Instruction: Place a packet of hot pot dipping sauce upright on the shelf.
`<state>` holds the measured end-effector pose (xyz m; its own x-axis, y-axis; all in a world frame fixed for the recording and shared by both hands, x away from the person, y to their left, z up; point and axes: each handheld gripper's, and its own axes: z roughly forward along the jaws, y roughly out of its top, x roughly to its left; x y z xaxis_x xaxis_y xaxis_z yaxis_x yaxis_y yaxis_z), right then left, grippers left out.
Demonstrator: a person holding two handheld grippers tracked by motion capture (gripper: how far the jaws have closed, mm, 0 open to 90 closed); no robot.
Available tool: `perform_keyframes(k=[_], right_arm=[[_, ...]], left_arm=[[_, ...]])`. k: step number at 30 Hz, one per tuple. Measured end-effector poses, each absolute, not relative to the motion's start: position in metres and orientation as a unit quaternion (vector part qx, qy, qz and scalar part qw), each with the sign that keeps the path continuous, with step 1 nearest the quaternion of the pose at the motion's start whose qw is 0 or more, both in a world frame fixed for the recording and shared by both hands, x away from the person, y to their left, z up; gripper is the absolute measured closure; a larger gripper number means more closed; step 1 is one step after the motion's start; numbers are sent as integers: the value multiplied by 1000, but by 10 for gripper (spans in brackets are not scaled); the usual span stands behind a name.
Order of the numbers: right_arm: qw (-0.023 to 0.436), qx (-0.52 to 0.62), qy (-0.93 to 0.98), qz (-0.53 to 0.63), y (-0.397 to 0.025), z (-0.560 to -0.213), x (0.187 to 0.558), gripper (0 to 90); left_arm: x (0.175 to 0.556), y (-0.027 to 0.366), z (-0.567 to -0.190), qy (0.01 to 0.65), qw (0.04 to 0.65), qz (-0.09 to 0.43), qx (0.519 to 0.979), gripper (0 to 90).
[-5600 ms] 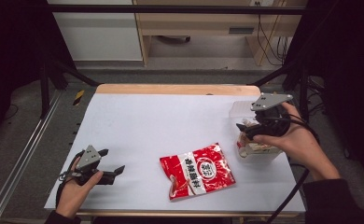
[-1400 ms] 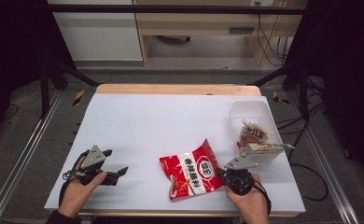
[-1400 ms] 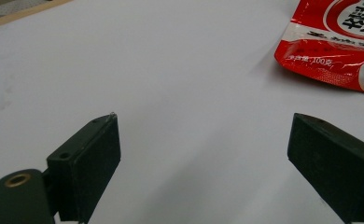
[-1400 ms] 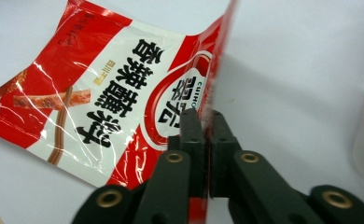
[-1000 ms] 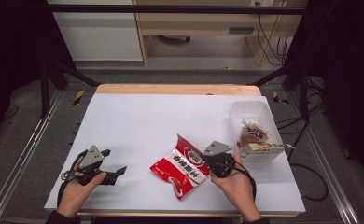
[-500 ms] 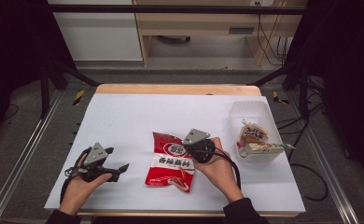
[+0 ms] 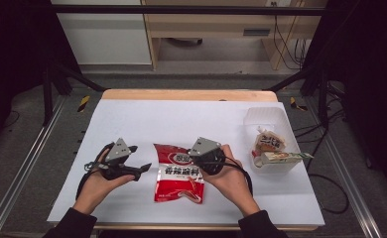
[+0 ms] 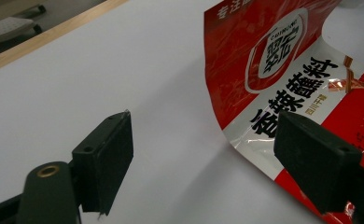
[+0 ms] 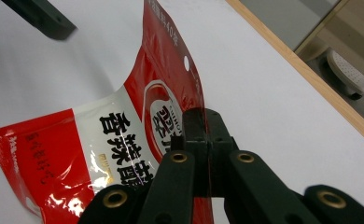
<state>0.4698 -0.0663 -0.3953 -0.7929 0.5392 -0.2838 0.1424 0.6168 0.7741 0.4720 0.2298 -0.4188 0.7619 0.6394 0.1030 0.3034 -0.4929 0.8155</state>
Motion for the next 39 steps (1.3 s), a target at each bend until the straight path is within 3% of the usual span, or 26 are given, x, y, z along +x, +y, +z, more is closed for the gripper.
perform_keyframes(k=[17, 29, 33, 39], right_arm=[[235, 182, 863, 410, -64, -369, 464, 900], [219, 194, 867, 403, -74, -366, 466, 900], [212, 189, 871, 401, -78, -362, 465, 900], [202, 182, 886, 377, -80, -349, 464, 785]], left_arm=[[497, 199, -410, 237, 434, 163, 854, 515], [494, 187, -402, 226, 435, 134, 861, 866], [490, 184, -396, 218, 433, 146, 862, 890], [485, 181, -381, 203, 433, 166, 863, 893]])
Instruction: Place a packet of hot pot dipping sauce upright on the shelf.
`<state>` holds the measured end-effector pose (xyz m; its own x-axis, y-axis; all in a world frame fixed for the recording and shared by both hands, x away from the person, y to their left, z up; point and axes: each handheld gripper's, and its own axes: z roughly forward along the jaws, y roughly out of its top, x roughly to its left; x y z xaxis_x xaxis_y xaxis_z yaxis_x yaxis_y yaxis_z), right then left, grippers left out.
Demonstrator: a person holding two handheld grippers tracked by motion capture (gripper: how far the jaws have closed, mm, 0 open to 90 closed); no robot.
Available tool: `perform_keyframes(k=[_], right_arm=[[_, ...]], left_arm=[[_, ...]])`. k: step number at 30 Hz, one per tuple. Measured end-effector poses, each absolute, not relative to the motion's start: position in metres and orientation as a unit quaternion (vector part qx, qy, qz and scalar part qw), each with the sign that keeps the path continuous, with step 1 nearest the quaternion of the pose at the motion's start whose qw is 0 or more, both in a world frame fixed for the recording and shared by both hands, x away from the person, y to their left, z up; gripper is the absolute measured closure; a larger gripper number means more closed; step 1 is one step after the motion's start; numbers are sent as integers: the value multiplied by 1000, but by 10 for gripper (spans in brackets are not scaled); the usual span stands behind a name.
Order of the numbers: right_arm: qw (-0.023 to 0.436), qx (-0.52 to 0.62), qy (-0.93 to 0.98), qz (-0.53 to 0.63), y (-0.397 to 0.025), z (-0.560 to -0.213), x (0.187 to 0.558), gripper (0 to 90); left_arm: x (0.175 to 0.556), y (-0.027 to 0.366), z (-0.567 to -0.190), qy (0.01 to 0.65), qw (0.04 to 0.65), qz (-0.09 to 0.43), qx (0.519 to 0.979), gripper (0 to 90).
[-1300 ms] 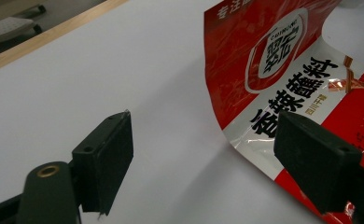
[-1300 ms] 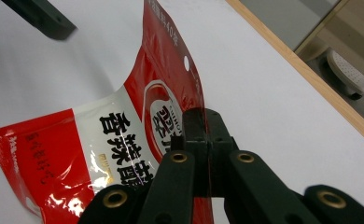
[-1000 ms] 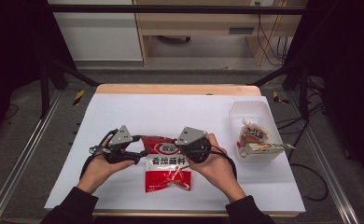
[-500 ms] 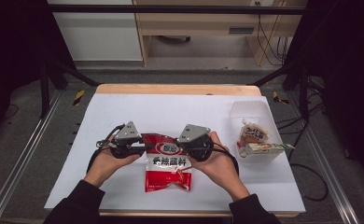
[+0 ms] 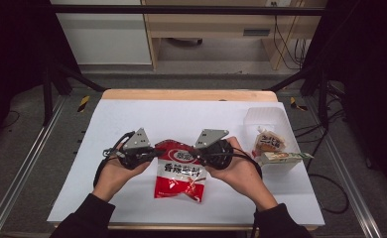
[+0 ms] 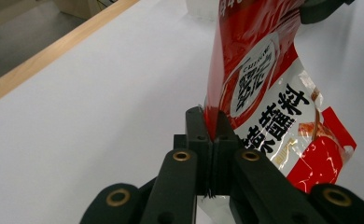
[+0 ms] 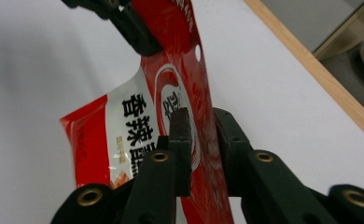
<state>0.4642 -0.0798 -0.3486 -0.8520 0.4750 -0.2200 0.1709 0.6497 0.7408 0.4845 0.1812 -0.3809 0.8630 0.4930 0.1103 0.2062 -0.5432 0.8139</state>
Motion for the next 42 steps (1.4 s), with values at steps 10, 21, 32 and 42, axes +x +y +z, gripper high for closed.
perform_keyframes(k=[10, 21, 32, 42], right_arm=[[185, 168, 903, 348, -81, -336, 467, 751], [169, 165, 913, 333, -78, -342, 472, 878], [161, 140, 919, 331, -67, -327, 478, 898], [181, 116, 922, 321, -66, -307, 491, 899]], left_arm=[[478, 182, -361, 188, 439, 186, 859, 896], [475, 186, -357, 188, 443, 184, 857, 895], [471, 206, -362, 223, 468, 187, 835, 586], [453, 243, -397, 274, 446, 196, 829, 332]])
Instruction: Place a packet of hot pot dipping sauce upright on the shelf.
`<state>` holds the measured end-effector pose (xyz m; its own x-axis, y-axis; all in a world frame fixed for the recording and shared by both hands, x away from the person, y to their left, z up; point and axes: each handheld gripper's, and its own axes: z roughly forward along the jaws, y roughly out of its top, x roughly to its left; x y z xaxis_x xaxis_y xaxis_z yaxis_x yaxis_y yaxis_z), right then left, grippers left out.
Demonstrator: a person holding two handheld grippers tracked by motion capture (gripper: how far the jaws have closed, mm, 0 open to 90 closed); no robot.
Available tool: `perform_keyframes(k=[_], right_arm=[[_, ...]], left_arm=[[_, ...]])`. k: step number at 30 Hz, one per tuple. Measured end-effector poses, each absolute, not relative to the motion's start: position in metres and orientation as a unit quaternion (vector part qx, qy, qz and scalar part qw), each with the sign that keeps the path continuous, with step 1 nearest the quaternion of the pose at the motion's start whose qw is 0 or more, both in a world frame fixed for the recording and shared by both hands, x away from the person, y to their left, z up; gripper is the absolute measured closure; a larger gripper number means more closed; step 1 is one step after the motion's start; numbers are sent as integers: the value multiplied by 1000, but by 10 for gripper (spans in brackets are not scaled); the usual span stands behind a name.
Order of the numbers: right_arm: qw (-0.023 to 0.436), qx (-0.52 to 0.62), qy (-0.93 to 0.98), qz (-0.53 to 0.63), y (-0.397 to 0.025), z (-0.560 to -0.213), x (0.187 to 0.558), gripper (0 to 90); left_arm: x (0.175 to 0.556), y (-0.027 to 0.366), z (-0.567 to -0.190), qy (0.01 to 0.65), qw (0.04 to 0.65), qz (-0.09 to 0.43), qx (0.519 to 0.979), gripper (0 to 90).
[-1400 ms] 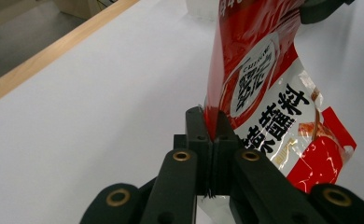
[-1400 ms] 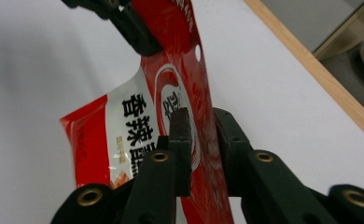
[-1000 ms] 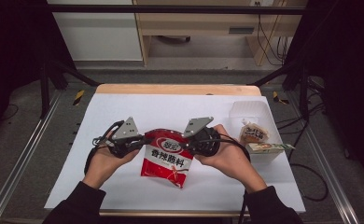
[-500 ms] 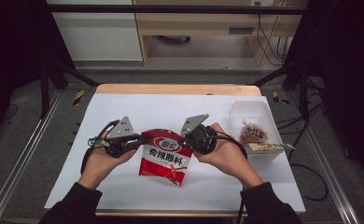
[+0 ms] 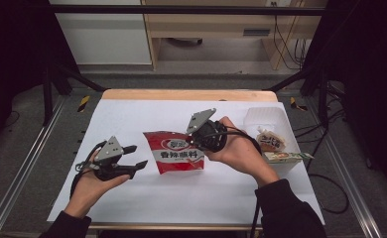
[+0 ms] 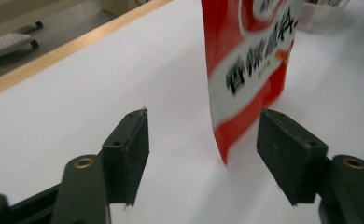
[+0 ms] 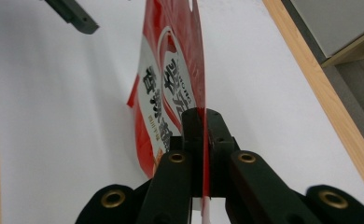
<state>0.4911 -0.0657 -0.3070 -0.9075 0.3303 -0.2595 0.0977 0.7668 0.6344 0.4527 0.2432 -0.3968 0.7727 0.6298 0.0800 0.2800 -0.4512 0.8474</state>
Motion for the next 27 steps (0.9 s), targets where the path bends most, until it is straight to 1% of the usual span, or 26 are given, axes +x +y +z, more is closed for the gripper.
perform_keyframes(k=[8, 13, 15, 18, 21, 24, 27], right_arm=[[195, 118, 920, 320, -75, -300, 505, 899], [202, 124, 914, 330, -83, -293, 513, 899], [203, 125, 912, 334, -87, -289, 516, 899], [204, 128, 910, 338, -92, -286, 520, 899], [207, 126, 910, 337, -96, -285, 521, 899], [208, 126, 910, 336, -101, -285, 521, 899], [211, 130, 909, 336, -107, -282, 522, 899]], left_arm=[[452, 261, -429, 313, 428, 186, 827, 213], [448, 267, -442, 323, 417, 183, 830, 168], [447, 271, -448, 327, 411, 176, 833, 158], [447, 273, -449, 337, 424, 167, 824, 156], [446, 274, -450, 341, 422, 171, 822, 136], [444, 277, -450, 343, 413, 176, 825, 135], [439, 282, -450, 343, 418, 177, 823, 132]])
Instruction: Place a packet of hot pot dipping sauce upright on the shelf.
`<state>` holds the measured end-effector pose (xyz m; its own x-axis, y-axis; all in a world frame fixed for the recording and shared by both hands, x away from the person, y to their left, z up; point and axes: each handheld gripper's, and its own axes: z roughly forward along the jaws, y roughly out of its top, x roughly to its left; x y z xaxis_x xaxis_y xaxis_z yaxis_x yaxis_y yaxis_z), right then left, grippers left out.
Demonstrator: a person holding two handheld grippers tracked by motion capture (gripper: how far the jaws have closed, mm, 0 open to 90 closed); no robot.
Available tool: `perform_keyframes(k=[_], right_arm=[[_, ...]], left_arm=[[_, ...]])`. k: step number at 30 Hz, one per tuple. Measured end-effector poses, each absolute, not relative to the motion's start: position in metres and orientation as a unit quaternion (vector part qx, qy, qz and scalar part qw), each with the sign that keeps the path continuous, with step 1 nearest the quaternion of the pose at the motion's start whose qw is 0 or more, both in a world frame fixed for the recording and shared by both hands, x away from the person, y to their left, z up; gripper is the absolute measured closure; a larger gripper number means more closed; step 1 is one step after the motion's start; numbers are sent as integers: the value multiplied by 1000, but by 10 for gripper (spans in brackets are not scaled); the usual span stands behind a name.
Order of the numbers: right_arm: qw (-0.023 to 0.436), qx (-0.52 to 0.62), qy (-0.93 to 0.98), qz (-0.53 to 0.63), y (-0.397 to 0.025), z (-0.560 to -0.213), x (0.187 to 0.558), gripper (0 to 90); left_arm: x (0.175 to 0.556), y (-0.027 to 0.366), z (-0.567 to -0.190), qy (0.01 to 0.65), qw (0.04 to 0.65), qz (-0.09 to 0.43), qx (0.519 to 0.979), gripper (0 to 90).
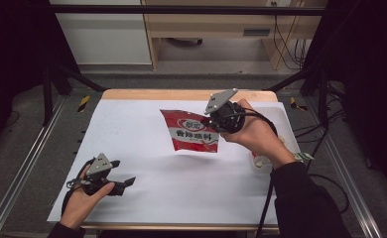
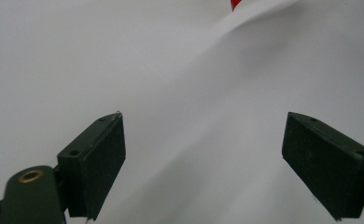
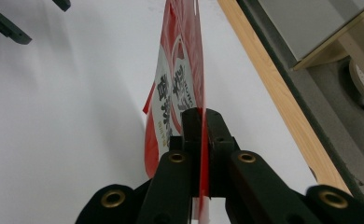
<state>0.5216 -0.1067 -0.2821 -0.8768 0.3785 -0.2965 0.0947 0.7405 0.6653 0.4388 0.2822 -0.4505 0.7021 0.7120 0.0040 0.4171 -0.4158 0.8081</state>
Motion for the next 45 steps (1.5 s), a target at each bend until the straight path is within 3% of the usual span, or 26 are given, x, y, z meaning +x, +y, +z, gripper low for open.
perform_keyframes(k=[45], right_arm=[[282, 148, 878, 356, -166, -226, 526, 899]], left_arm=[[440, 289, -456, 371, 421, 173, 810, 131]])
